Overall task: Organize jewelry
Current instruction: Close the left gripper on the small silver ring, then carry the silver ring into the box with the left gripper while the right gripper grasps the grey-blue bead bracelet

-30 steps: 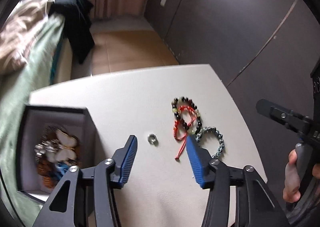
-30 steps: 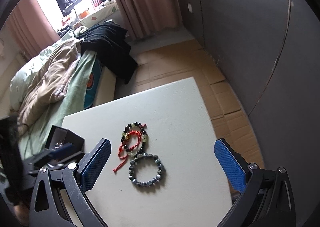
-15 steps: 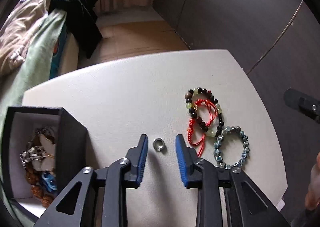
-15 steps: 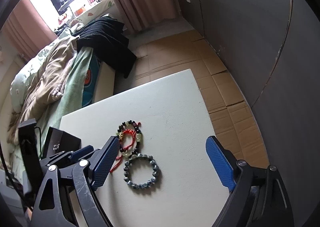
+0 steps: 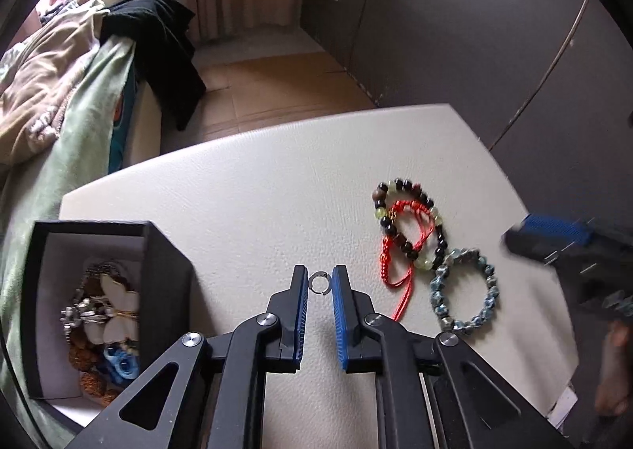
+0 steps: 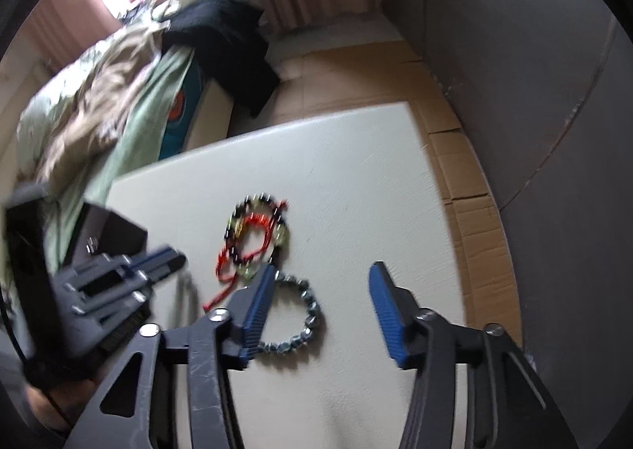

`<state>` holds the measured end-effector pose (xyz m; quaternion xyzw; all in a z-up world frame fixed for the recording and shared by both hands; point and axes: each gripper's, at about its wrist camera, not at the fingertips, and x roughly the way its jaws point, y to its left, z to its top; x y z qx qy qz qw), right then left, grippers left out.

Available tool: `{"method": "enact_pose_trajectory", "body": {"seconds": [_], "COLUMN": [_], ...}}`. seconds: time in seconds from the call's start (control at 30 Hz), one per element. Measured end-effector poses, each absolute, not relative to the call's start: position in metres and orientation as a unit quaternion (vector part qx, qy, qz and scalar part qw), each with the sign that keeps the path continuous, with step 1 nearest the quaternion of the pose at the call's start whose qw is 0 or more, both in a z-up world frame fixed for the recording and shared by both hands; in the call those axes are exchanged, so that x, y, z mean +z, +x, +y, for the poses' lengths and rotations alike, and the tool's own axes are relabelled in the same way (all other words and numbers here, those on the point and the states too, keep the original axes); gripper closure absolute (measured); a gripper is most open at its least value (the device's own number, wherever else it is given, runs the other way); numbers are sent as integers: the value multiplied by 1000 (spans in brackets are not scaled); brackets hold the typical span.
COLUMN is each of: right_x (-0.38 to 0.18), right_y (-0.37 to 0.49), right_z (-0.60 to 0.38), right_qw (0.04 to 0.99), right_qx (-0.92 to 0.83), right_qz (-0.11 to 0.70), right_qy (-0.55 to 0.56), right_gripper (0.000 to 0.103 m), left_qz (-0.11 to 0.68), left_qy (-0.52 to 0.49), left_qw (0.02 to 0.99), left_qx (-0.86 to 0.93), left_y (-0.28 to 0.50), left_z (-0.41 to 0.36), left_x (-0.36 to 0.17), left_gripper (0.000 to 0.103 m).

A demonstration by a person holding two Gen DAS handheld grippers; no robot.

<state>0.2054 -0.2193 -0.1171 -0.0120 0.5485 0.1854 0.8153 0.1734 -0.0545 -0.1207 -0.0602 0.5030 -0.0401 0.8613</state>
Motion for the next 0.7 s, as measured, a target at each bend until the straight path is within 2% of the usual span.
{"method": "enact_pose_trajectory", "body": {"seconds": [0.07,0.33,0.43,0.47,0.5,0.7], "right_x": [-128,-143,-143,-144,-144,-128], "right_y": [205,203,198,194,193,180], "right_z": [-213,-200,-191,-187,-186,-184], "right_qw": [808,798,805,808,808,815], "right_qx": [177,169,159,155,157,188], "right_qz": [562,575,563,558,556,536], "right_qy": [-27,-57,-96,-114,-120,-113], "right_gripper": [69,70,79,90,92,93], "left_qz": [497,479,473,471,469,448], "left_qy": [-69,-88,-96,-98,-99,-108], "left_qw": [864,873,876,876,877,887], "left_qx": [-39,-31,-27,-27,-27,-23], "left_y": [172,159,155,153,150,137], "left_z": [-49,-25,-19,-17,-15,-3], "left_x": [-114,-94,-89,-87,-85,-65], "left_gripper": [90,90,90,90,90,90]}}
